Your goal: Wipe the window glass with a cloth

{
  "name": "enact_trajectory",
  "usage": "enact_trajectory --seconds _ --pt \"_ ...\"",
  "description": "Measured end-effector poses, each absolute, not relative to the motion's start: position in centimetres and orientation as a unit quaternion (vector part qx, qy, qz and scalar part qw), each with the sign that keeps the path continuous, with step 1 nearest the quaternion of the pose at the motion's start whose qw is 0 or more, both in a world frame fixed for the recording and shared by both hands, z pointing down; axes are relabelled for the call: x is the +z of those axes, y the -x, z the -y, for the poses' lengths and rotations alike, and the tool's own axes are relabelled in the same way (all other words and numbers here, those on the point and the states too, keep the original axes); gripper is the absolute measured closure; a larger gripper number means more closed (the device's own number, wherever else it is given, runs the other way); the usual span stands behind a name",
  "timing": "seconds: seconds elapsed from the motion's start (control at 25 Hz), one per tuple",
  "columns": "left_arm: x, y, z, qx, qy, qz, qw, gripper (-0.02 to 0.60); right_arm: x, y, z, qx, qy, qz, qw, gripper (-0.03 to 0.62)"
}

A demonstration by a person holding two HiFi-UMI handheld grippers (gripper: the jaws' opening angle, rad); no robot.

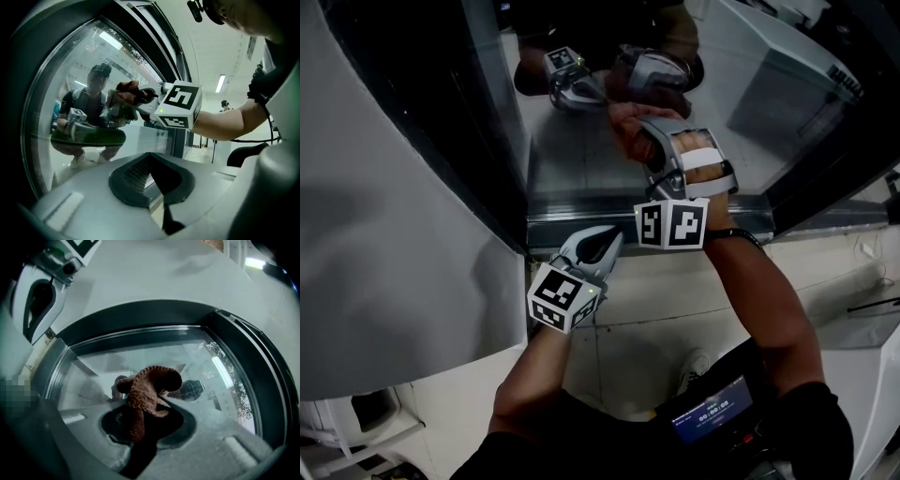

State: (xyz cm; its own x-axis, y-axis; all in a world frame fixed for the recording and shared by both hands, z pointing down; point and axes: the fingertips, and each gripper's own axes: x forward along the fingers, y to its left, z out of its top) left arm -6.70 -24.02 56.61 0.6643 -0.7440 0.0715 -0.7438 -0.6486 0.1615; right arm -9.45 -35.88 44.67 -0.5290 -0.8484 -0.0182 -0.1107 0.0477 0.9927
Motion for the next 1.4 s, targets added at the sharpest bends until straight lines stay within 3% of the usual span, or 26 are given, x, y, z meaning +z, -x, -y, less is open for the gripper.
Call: enact_trajectory --seconds 0.8,1.2,1.4 --pt "56.3 7.0 23.6 0.008 -0.902 0.424 0.082 0.565 48.0 9.6 35.2 -0.498 -0.34 0.735 0.31 0.549" --pt "56.7 5.7 23.7 0.018 -0.909 0.409 0.08 0.565 28.6 3.6 33.8 -0.614 -0.423 0.622 0.24 0.549" --pt "56.6 4.8 23.1 0.022 -0.913 0.401 0.073 0.565 21.6 1.9 35.5 -0.661 -0.447 0.551 0.244 0.549"
